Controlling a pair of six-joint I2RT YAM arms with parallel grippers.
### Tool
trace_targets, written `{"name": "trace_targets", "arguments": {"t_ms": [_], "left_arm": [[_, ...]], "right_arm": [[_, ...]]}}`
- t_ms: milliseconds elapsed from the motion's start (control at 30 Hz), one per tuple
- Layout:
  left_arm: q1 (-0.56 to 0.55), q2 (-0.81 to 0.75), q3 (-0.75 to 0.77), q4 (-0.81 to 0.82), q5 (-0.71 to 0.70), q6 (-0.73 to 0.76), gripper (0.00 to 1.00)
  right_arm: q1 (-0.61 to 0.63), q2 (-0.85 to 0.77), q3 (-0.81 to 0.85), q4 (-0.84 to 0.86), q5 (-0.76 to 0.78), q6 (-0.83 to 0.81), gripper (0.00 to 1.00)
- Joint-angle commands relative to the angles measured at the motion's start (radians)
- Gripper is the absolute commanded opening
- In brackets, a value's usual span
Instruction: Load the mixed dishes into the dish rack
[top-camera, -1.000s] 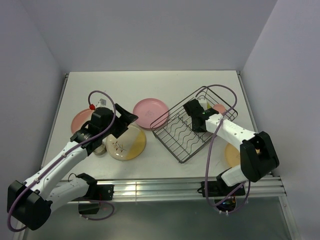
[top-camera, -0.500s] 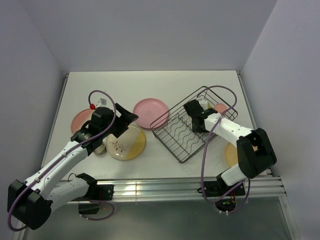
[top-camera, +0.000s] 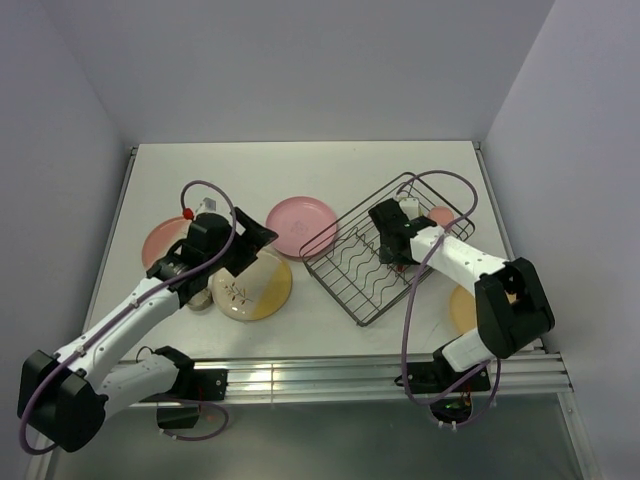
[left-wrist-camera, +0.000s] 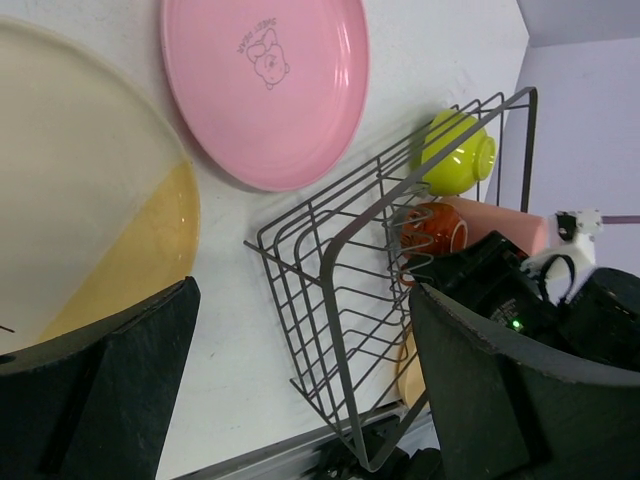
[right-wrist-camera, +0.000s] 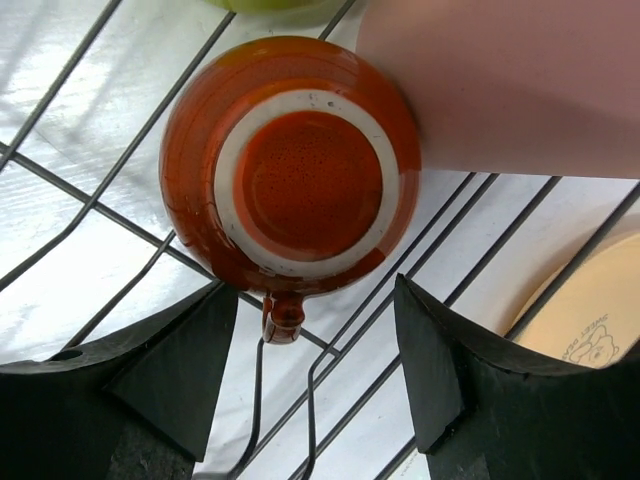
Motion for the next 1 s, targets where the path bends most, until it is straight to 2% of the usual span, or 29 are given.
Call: {"name": "trace_targets", "arguments": {"t_ms": [0, 267, 433, 500, 600, 633, 700, 767, 867, 967], "left_arm": [[0.001, 0.026, 0.029, 0.012, -0.027, 0.024, 0.92], [0.012, 0.169, 0.153, -0.093, -0.133, 0.045, 0.95], [0.053, 0.264, 0.215, -0.116, -0.121, 0.071, 0.94], [0.074, 0.307, 0.262, -0.2, -0.156, 0.07, 0.93], [0.084, 0.296, 0.263, -0.345, -0.294, -0.016, 0.89], [0.082, 0.283, 0.253, -0.379, -0.326, -0.092, 0.89], [0.085, 0.244, 0.232, -0.495, -0.403, -0.168, 0.83], [0.087, 0.232, 0.233, -0.571, -0.437, -0.258, 0.79], [0.102, 0.244, 0.259, -0.737, -0.477, -0.372, 0.78], [0.146, 0.23, 0.227, -0.755, -0.475, -0.393, 0.76]], "right_arm": [[0.0, -0.069, 0.019, -0.011, 0.04, 0.017, 0.71], [0.031, -0.17, 0.062, -0.064, 0.016, 0.022, 0.72], [0.052, -0.275, 0.094, -0.095, 0.008, 0.031, 0.72], [0.06, -0.308, 0.115, -0.124, 0.006, 0.034, 0.72], [0.071, -0.383, 0.137, -0.152, 0.002, 0.033, 0.73], [0.071, -0.416, 0.139, -0.157, -0.003, 0.029, 0.73], [0.071, -0.452, 0.152, -0.172, -0.014, 0.028, 0.73], [0.072, -0.464, 0.168, -0.183, -0.027, 0.023, 0.73], [0.079, -0.48, 0.18, -0.193, -0.031, 0.023, 0.73], [0.083, -0.497, 0.168, -0.184, -0.04, 0.02, 0.73]]}}
